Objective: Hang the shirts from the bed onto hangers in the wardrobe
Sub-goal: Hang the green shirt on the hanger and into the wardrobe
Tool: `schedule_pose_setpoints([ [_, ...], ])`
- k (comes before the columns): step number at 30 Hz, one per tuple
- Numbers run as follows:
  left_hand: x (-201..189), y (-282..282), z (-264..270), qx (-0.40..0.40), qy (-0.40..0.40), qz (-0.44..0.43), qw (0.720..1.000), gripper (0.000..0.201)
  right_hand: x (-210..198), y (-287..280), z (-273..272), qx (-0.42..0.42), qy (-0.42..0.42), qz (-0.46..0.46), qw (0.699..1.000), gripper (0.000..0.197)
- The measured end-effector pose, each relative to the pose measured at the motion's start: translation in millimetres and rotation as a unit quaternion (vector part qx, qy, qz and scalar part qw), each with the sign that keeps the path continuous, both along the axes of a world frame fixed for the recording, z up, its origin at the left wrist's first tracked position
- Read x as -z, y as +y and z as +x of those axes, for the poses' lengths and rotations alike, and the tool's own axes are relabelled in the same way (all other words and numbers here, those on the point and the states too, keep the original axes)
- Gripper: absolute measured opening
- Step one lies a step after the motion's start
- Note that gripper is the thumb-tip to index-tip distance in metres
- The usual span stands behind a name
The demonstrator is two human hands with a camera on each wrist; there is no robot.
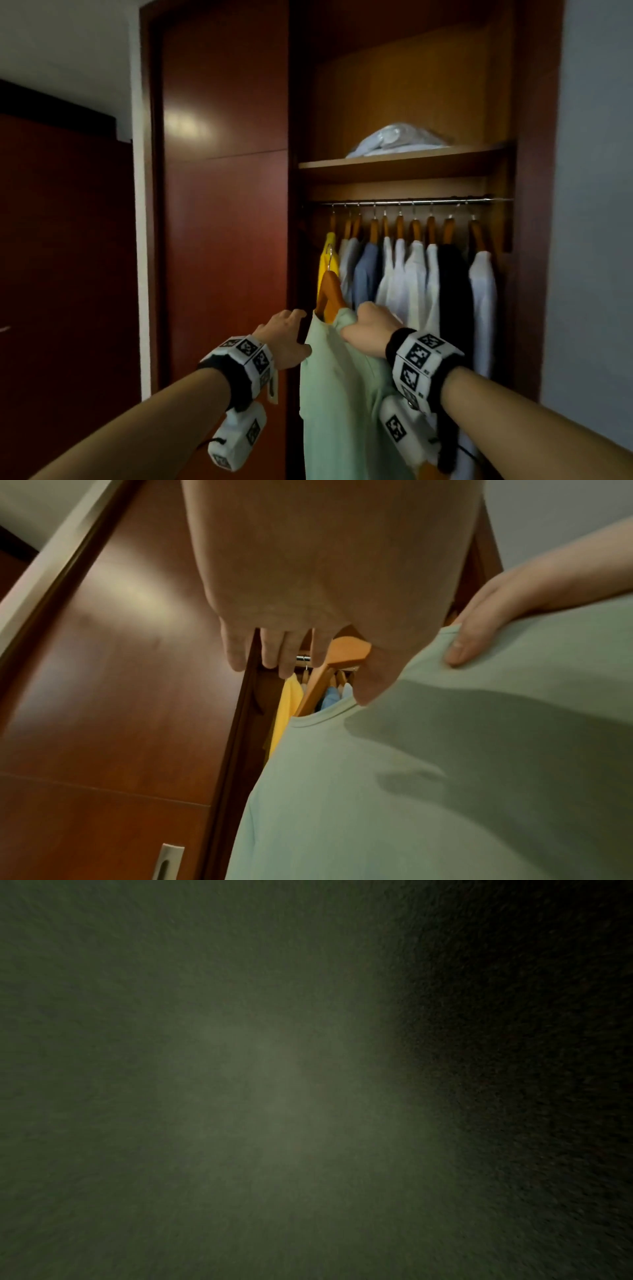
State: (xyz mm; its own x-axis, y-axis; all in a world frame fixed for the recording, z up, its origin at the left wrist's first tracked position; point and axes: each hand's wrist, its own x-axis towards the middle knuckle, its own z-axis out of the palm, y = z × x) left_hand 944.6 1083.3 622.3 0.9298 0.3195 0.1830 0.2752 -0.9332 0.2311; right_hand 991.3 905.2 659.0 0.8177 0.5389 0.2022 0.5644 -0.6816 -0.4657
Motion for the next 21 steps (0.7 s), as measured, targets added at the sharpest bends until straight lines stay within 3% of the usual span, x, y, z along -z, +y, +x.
schedule_pose_setpoints([
  [4, 9.0, 39.1, 37.7, 0.0, 0.0, 0.005, 1.0, 0.077, -5.5, 41.4, 41.0, -0.005, -0.015, -0.019, 1.0, 0.015],
  [8, 10.5, 85.9, 90.2, 0.013, -0.012, 0.019, 1.0, 0.076, -6.1, 92.5, 87.9, 0.003, -0.011, -0.008, 1.0, 0.024],
  [14, -14.8, 160.5, 182.1, 0.059, -0.042, 0.019, 0.997, 0.073, -24.0, 169.7, 165.0, 0.029, -0.025, 0.001, 0.999, 0.024],
  [15, -20.0, 168.3, 194.9, 0.079, -0.048, 0.03, 0.995, 0.071, -28.7, 180.3, 177.1, 0.038, -0.023, 0.002, 0.999, 0.022],
  [18, -37.4, 183.7, 228.6, 0.147, -0.101, 0.132, 0.975, 0.066, -44.6, 208.1, 213.3, 0.077, -0.048, 0.015, 0.996, 0.053],
  [21, -54.8, 196.0, 259.9, 0.18, -0.124, 0.21, 0.953, 0.066, -68.8, 231.4, 243.4, 0.109, -0.07, 0.008, 0.992, 0.044],
])
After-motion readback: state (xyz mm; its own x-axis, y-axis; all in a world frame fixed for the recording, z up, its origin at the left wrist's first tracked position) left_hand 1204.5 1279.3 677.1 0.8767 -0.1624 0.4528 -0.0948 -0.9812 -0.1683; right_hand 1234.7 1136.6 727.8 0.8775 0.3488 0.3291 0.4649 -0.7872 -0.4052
